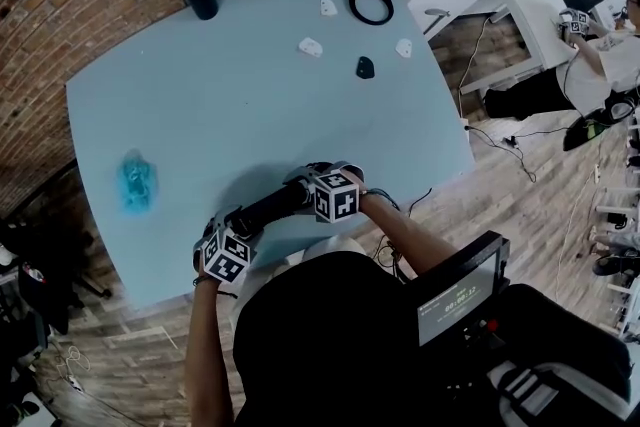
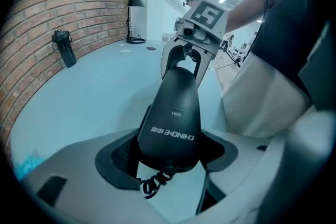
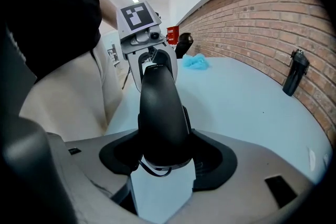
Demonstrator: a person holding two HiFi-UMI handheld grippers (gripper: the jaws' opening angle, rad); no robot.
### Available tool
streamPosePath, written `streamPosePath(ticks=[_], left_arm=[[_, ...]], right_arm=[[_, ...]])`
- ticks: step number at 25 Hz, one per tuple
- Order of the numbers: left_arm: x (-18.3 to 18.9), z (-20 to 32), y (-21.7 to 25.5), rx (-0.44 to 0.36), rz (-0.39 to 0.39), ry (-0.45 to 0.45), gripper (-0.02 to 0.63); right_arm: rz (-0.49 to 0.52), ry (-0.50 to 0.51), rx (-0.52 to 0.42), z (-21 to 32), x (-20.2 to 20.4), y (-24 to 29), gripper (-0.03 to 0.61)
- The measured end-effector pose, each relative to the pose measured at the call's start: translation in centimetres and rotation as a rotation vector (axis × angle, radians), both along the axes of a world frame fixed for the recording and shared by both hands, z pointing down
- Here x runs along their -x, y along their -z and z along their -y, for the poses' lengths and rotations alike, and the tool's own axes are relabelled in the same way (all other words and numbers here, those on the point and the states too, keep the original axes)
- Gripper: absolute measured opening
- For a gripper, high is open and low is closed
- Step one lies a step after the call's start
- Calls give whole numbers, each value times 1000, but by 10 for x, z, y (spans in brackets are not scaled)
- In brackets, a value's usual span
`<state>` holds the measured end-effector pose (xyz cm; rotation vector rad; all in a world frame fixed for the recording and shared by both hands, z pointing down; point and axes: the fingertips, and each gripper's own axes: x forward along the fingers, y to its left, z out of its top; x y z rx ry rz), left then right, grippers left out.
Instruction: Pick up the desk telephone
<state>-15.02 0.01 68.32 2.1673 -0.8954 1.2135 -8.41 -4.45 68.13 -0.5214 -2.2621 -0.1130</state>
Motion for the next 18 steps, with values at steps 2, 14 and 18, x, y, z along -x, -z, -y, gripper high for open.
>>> streamPosePath(ticks=[2, 14, 18], left_arm=[[0, -1, 4, -7, -18, 1, 328], [8, 1, 36, -79, -104, -23, 325], [10, 3, 42, -100, -100, -36, 325]], right_arm=[[21, -4, 9, -1, 1, 7, 273], [108, -7, 47, -1, 12, 40, 272], [127, -18, 56, -2, 13, 46, 272]])
